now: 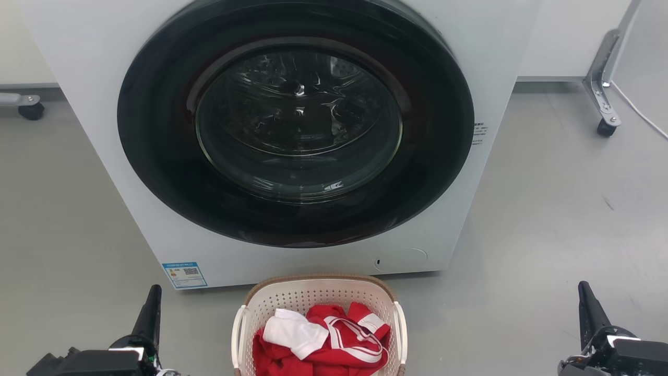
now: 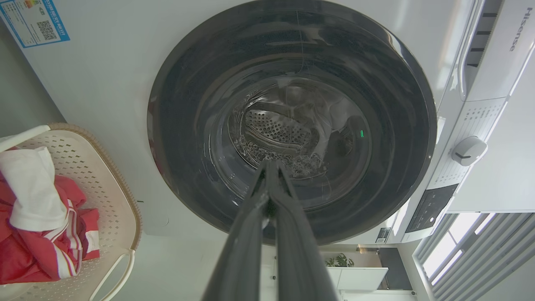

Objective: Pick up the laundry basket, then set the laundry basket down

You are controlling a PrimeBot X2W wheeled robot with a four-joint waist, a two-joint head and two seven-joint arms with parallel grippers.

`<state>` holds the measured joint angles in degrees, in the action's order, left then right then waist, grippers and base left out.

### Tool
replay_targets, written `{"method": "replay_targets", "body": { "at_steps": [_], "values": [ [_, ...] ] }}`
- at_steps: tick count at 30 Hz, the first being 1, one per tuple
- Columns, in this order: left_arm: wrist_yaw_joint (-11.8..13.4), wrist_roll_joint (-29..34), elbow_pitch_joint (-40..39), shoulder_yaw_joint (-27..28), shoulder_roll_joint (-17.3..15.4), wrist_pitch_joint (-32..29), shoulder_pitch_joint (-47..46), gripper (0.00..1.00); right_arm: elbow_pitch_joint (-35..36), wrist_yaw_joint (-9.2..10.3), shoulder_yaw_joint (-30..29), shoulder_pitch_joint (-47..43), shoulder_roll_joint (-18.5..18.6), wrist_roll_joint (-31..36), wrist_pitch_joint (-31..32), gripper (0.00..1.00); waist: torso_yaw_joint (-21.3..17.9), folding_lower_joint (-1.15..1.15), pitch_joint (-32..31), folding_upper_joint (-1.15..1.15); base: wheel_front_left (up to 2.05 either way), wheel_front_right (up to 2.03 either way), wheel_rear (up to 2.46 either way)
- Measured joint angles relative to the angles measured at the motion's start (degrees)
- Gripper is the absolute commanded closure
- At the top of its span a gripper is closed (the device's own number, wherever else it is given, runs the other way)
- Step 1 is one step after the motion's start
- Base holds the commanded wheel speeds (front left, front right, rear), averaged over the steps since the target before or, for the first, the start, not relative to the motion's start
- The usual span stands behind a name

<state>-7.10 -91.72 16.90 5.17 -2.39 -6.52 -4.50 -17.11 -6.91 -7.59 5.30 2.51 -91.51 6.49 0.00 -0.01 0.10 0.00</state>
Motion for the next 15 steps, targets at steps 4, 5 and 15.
{"method": "replay_targets", "body": {
  "at_steps": [4, 5, 15],
  "values": [
    [0.0, 0.0, 0.0, 0.0, 0.0, 0.0, 0.0, 1.00, 0.0, 0.00, 0.0, 0.0, 0.0, 0.0, 0.0, 1.00, 0.0, 0.00, 0.0, 0.00, 0.00, 0.00, 0.00],
    [0.0, 0.0, 0.0, 0.0, 0.0, 0.0, 0.0, 1.00, 0.0, 0.00, 0.0, 0.0, 0.0, 0.0, 0.0, 1.00, 0.0, 0.00, 0.0, 0.00, 0.00, 0.00, 0.00],
    [0.0, 0.0, 0.0, 0.0, 0.0, 0.0, 0.0, 1.00, 0.0, 0.00, 0.0, 0.0, 0.0, 0.0, 0.0, 1.00, 0.0, 0.01, 0.0, 0.00, 0.00, 0.00, 0.00]
  ]
}}
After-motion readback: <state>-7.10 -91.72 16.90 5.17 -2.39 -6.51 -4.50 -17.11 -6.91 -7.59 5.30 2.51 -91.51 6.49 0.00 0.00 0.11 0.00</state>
